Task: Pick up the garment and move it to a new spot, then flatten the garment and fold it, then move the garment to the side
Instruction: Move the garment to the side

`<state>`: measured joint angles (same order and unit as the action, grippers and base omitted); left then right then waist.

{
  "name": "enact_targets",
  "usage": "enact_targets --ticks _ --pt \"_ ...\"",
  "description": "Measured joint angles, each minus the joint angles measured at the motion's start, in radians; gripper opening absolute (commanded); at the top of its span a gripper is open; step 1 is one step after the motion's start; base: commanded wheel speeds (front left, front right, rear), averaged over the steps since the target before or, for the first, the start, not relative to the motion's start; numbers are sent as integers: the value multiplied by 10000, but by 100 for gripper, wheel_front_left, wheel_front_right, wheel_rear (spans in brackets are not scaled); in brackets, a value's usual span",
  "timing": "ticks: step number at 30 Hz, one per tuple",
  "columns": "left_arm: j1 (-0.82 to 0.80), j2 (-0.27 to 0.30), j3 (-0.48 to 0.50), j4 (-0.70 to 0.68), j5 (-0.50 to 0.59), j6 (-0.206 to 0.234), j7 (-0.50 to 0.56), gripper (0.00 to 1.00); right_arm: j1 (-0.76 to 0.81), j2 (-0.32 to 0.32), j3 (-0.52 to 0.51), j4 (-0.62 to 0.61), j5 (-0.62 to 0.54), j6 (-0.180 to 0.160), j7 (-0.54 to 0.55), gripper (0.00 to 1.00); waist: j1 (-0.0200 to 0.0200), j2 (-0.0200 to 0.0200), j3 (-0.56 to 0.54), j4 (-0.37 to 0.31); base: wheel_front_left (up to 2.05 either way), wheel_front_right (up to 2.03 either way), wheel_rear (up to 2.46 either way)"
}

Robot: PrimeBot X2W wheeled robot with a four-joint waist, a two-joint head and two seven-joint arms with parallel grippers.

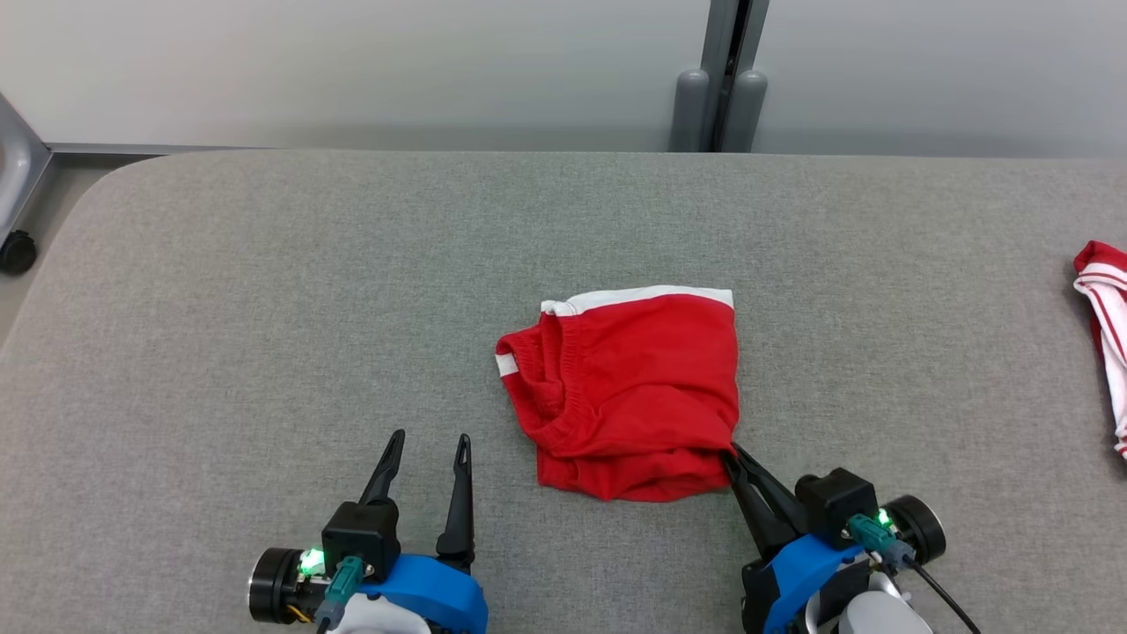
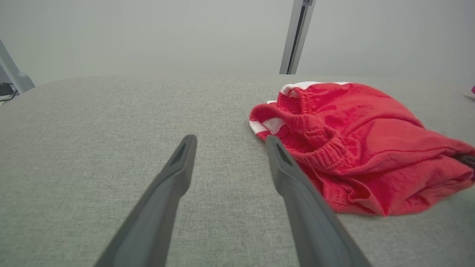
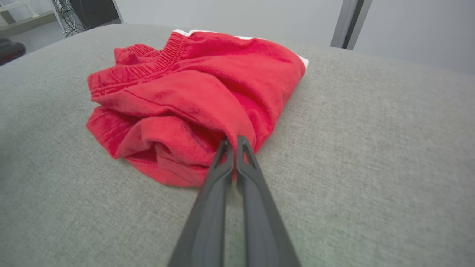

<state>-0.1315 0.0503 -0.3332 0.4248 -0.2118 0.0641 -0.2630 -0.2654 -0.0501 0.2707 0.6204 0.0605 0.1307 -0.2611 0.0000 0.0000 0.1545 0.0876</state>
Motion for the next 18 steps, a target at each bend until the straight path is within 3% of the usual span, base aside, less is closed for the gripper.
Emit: enact_targets --ticks 9,17,18 --pt "13 0 36 52 -71 -6 2 100 763 -217 566 -1235 -48 0 -2 0 0 0 -142 -200 0 0 0" --pt "81 0 134 138 -86 -54 2 100 1540 -579 826 -1034 10 0 -2 0 0 0 -262 -440 0 0 0" --pt "94 -2 178 148 -84 -88 2 100 1568 -593 815 -972 52 0 0 26 0 0 -286 -476 0 0 0"
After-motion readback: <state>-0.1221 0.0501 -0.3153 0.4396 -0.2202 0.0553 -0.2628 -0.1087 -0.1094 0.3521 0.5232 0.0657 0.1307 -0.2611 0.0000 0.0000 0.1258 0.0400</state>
